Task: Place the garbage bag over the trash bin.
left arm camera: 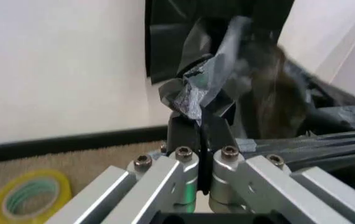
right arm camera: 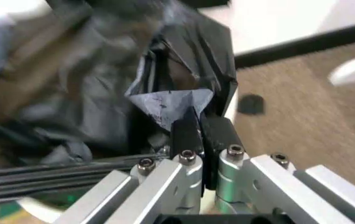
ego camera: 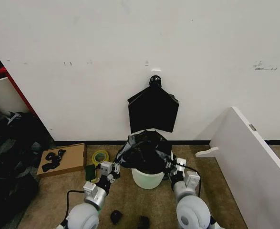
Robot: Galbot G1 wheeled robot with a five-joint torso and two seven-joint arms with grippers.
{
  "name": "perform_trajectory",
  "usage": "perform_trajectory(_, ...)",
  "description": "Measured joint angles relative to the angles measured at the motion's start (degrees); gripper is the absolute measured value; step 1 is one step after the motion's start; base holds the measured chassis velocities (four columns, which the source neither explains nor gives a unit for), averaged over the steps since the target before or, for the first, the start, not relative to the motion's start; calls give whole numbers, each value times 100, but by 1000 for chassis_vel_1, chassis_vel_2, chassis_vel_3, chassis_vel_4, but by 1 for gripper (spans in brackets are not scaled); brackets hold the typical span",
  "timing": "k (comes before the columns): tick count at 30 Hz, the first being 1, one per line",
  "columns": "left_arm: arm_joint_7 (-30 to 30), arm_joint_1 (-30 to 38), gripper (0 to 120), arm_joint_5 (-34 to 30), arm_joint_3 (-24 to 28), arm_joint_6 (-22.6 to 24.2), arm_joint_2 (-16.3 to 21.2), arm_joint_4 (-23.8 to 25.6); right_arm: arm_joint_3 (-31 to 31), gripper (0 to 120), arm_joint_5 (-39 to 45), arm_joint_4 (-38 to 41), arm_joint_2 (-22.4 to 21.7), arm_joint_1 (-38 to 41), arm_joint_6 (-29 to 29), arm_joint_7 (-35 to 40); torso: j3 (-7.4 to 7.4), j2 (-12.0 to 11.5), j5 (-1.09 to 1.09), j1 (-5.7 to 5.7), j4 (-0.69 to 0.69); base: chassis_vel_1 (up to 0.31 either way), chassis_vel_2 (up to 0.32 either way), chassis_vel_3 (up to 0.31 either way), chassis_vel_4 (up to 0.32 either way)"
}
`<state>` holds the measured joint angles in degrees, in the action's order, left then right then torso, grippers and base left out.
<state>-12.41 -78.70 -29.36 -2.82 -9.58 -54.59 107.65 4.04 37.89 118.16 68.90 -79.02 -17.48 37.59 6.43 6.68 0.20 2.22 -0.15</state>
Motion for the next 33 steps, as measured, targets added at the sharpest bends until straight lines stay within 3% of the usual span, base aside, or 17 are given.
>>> perform_trajectory(16,-296,-436,0,-59,123,533,119,161,-109,0,295,143,-129,53,-1191,1017,0,0,0,0,0,0,0,0,0)
perform_trajectory(33,-483,136,0,-371,204,886,-60,-403,-245,0,130,-822,141,433,-1020,667,1,0,0,0,0,0,0,0,0)
